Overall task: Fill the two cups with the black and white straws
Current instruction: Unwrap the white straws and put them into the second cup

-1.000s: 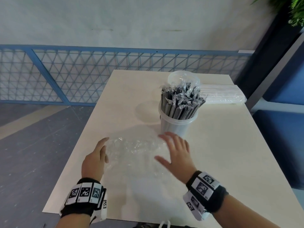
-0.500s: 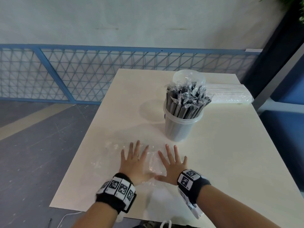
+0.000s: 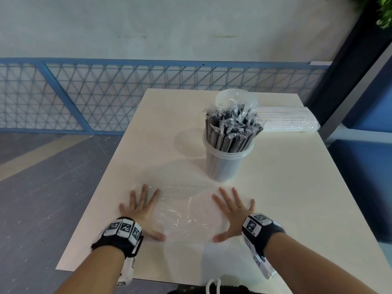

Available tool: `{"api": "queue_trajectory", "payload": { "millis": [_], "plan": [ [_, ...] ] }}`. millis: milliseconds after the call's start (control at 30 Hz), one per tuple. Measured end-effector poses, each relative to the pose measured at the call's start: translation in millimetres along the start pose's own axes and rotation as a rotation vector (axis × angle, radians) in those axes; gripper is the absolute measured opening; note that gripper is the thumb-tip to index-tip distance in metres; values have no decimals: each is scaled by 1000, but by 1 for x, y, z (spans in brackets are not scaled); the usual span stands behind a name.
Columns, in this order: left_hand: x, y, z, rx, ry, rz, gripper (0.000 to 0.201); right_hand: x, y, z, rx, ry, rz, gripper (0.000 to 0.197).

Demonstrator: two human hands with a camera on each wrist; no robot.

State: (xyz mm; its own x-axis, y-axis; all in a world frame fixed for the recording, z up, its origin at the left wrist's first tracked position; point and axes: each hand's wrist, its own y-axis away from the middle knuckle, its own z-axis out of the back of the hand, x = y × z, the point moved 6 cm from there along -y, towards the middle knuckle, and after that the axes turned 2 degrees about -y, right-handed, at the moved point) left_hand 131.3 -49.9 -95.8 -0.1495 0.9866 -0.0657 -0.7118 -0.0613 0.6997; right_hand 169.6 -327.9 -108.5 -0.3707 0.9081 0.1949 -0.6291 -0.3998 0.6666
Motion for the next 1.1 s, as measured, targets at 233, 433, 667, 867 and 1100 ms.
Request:
{"api": "queue_trajectory", "payload": {
  "millis": [233, 433, 667, 867, 1100],
  "plan": [
    [0, 21, 28, -8, -154, 12, 154, 4, 14, 10, -73, -33, 25, 127],
    [-61, 67, 147, -437, 36, -254, 146, -20, 84, 108, -846, -593, -20, 76],
    [-146, 22, 201, -405, 367, -409, 144, -34, 78, 207, -841, -709, 185, 123],
    [-161, -39, 192, -392, 839, -560, 124, -18, 55, 224, -918, -824, 347, 97],
    [-178, 21, 235, -605, 1071, -765, 97, -19, 68, 248, -1126, -897, 391, 87]
  ]
}}
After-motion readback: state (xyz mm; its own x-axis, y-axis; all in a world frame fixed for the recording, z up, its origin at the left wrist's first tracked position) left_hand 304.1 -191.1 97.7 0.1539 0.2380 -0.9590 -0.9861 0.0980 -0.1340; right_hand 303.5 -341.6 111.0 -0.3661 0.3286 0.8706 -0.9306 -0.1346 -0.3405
